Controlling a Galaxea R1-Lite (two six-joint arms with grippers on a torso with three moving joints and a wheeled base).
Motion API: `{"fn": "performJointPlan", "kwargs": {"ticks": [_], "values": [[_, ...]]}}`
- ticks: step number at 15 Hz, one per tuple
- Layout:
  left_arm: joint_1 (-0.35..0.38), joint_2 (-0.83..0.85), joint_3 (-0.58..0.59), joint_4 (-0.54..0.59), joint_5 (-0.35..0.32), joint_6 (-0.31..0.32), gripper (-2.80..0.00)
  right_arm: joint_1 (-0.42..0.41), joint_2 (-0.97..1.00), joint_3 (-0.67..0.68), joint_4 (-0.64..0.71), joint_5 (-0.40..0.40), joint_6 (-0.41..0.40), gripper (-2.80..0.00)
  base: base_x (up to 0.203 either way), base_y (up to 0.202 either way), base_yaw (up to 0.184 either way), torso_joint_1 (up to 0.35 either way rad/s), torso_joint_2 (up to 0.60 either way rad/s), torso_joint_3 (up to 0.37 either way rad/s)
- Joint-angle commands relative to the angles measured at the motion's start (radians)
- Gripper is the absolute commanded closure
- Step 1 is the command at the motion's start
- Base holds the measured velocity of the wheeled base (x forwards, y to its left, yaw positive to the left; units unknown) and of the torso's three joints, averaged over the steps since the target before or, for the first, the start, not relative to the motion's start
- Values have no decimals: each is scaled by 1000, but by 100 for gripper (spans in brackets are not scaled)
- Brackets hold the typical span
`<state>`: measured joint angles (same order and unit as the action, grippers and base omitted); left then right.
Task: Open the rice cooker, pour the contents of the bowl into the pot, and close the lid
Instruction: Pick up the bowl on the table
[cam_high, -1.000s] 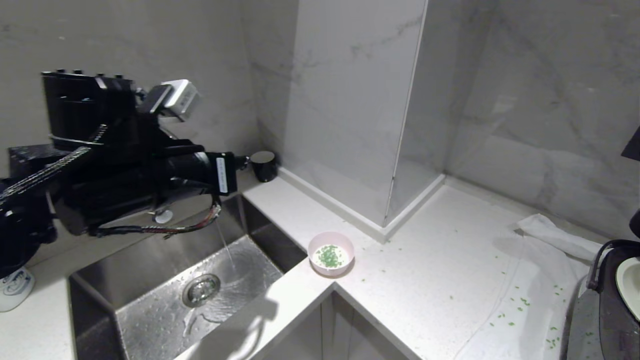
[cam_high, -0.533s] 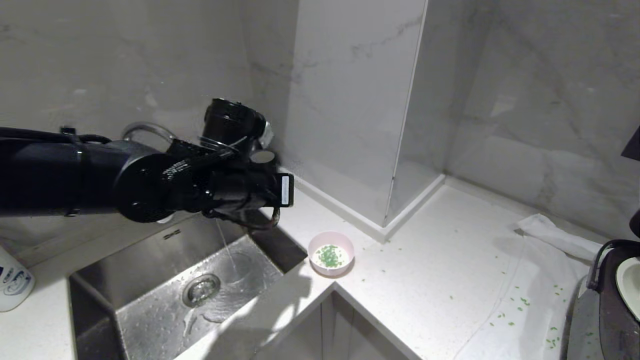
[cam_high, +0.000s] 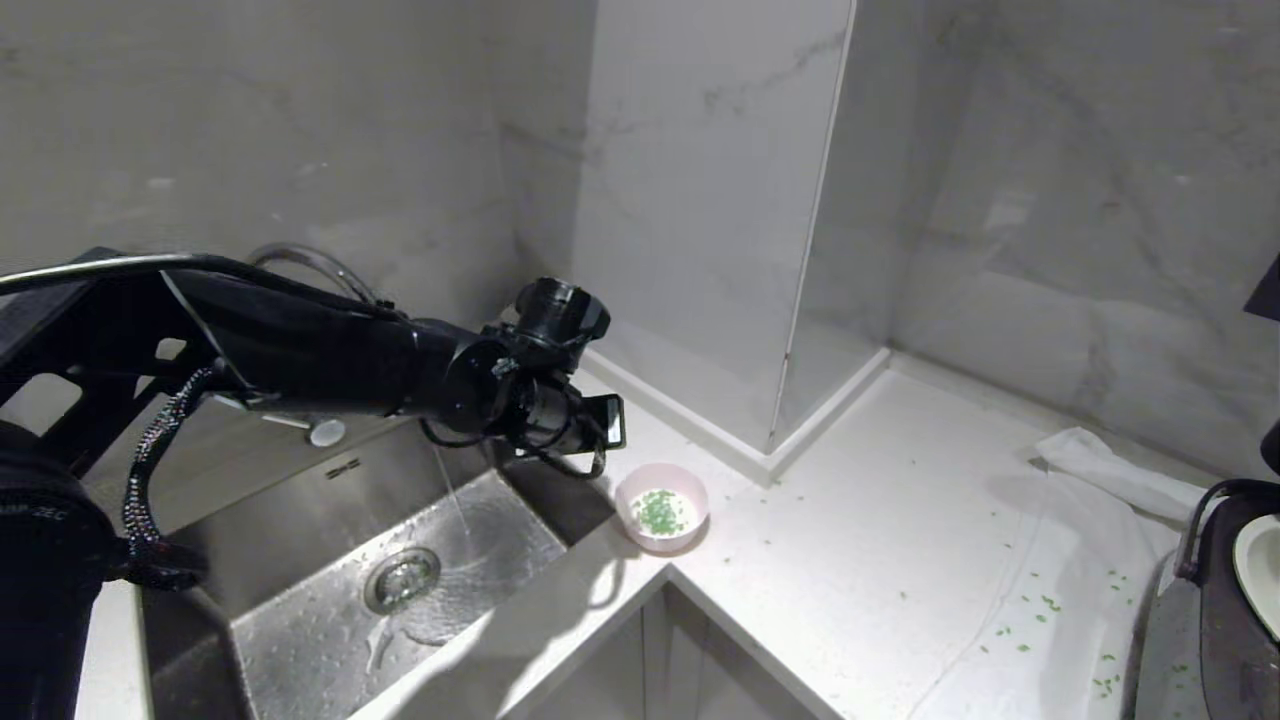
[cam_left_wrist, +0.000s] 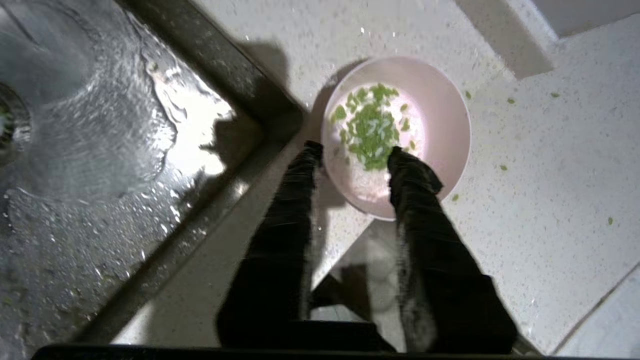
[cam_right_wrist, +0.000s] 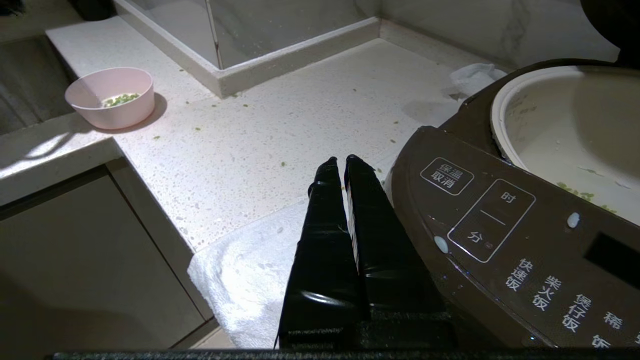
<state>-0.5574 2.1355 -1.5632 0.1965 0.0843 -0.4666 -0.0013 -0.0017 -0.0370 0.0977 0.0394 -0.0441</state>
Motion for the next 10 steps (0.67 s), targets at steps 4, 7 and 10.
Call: {"fn": "performJointPlan", "kwargs": {"ticks": [4, 7, 10], "values": [[-2, 111, -73, 24, -46, -7, -280, 1, 2, 0, 1, 1, 0, 0, 0, 0, 0, 0, 0, 0], [-3, 158, -108, 27, -48, -6, -280, 0, 2, 0, 1, 1, 0, 0, 0, 0, 0, 0, 0, 0], [-7, 215, -119, 26, -51, -6, -280, 0, 2, 0, 1, 1, 0, 0, 0, 0, 0, 0, 0, 0]]}}
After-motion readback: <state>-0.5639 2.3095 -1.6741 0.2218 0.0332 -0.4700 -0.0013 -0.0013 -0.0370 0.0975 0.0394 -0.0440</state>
